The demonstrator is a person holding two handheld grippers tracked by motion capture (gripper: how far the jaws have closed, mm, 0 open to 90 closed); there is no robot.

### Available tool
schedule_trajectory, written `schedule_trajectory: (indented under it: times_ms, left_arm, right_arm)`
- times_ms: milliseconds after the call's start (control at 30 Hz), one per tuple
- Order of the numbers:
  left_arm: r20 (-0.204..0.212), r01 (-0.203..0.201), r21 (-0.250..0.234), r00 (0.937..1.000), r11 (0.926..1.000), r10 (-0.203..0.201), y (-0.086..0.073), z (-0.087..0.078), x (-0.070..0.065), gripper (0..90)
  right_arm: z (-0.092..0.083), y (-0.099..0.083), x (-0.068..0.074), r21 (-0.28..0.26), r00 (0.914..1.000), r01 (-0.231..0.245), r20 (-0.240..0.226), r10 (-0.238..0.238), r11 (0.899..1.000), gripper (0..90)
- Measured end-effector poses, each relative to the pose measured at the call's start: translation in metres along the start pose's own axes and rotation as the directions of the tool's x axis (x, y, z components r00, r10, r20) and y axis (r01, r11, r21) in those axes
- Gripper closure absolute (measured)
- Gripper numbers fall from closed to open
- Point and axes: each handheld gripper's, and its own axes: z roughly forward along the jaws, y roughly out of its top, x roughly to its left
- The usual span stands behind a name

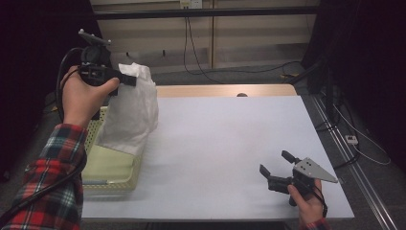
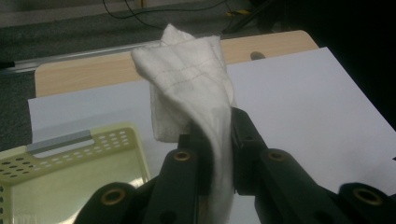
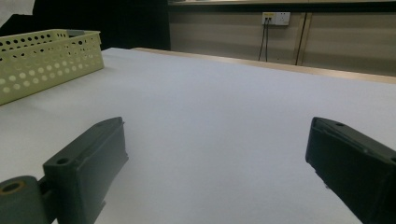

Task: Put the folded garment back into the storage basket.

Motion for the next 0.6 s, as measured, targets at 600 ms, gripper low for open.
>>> schedule_trajectory:
  times_ms: [600]
  left_arm:
    - [-0.027, 0.025, 0.012, 0.9993, 0.9996, -0.024, -0.01, 0.003, 0.015, 82.3]
  right_arm:
    - [0.0, 0.0, 0.0, -0.001, 1.0, -0.003, 0.003, 0.003, 1.0, 5.1]
